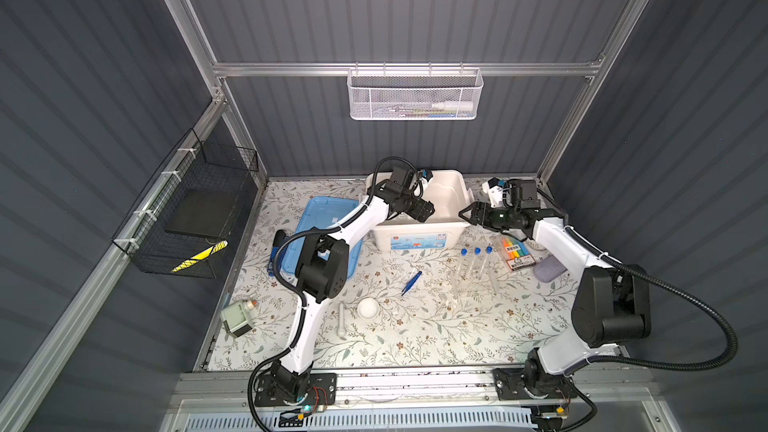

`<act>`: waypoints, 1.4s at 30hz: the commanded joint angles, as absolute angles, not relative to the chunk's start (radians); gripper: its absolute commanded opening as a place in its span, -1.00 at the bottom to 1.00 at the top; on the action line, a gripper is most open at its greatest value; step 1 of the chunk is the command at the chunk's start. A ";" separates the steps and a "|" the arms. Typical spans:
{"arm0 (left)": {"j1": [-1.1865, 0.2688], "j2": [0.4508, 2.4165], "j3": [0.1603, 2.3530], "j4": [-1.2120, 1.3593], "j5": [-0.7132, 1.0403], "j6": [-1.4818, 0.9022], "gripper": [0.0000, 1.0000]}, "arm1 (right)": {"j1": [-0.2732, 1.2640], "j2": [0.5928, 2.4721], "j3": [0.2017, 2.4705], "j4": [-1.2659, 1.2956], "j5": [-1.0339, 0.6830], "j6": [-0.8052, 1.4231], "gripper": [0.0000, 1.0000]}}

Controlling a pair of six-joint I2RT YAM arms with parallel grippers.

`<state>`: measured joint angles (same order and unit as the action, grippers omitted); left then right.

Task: Organize the chemistry lab equipment
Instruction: 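Lower the clear funnel into the bin and open the left gripper, then move the left gripper down over the blue plastic tweezers on the table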

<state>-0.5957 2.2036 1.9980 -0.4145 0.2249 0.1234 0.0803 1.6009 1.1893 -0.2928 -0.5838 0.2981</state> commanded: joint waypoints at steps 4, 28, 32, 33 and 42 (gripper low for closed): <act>-0.611 2.004 1.941 -0.376 0.181 0.121 0.95 | 0.082 1.544 1.169 -0.304 -0.558 0.279 0.66; -0.852 1.434 1.076 -0.279 -0.111 -0.030 0.91 | 0.071 1.427 1.082 -0.240 -0.516 0.296 0.98; -0.882 1.467 1.011 -0.270 -0.107 -0.079 0.82 | 0.071 1.410 1.063 -0.223 -0.518 0.307 0.98; -0.886 1.483 1.004 -0.268 -0.107 -0.086 0.81 | 0.071 1.405 1.059 -0.219 -0.517 0.308 0.98; -0.889 1.633 1.015 -0.250 -0.070 -0.100 0.48 | 0.065 1.382 1.041 -0.222 -0.511 0.318 0.98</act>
